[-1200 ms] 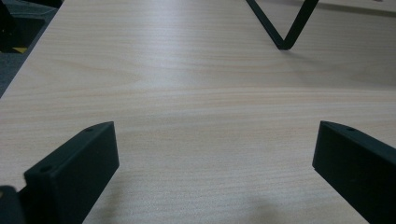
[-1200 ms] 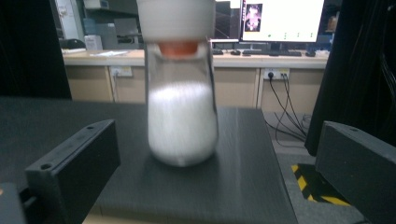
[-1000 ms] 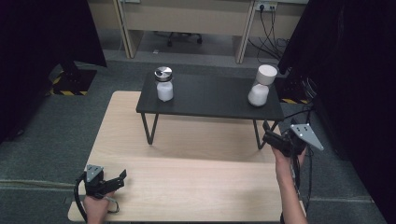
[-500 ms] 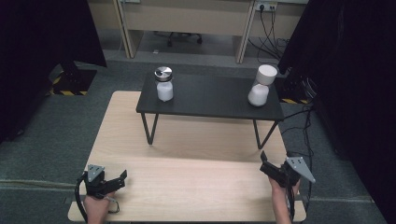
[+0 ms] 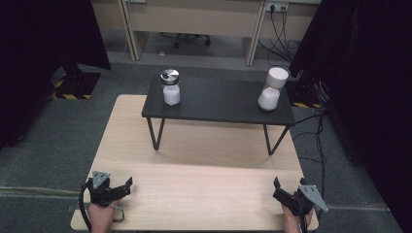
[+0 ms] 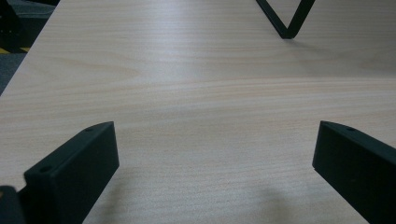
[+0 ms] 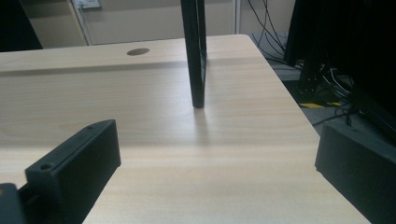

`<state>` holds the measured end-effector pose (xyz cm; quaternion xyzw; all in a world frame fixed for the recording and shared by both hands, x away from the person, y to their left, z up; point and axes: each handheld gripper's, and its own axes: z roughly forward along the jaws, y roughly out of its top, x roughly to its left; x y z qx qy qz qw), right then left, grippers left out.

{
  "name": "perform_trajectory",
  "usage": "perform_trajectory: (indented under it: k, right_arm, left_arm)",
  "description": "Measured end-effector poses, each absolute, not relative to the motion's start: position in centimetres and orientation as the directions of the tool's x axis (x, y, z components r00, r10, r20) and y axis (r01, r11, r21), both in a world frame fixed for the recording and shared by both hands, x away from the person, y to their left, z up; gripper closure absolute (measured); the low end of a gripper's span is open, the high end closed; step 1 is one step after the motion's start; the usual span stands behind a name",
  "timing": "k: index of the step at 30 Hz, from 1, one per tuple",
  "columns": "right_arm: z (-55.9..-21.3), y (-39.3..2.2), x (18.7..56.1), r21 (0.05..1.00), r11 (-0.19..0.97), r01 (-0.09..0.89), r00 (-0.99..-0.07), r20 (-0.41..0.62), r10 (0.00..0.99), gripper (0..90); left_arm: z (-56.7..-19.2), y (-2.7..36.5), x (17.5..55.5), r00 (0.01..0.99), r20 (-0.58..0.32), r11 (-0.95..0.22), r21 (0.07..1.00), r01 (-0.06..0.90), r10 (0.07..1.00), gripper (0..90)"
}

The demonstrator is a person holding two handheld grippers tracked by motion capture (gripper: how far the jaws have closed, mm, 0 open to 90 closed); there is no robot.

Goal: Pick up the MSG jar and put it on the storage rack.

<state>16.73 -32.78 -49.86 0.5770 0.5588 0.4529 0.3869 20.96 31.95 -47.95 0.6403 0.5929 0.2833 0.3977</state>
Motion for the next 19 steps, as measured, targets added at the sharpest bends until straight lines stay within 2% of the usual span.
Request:
perform_trajectory:
  k: [6, 8, 15, 19]
  right_arm:
    - [-50.9, -32.9, 16.0, 0.946, -0.087, 0.313, -0.02, 0.098, 0.995, 0.2]
    - [-51.1, -33.0, 15.8, 0.953, -0.08, 0.293, -0.032, 0.093, 0.995, 0.2]
    - [-51.2, -33.3, 16.0, 0.949, -0.062, 0.309, -0.064, 0.086, 0.994, 0.2]
    - [-51.4, -33.2, 15.8, 0.951, -0.085, 0.299, -0.049, 0.105, 0.993, 0.2]
  left_arm:
    - [-47.9, 31.9, 21.0, 0.139, -0.106, 0.015, 0.844, 0.536, 0.985, 0.0]
    - [-47.9, 31.9, 21.0, 0.141, -0.103, 0.011, 0.844, 0.537, 0.985, 0.0]
    - [-47.9, 31.9, 21.0, 0.14, -0.101, 0.01, 0.844, 0.537, 0.985, 0.0]
    - [-47.9, 31.8, 21.0, 0.141, -0.1, 0.009, 0.845, 0.535, 0.985, 0.0]
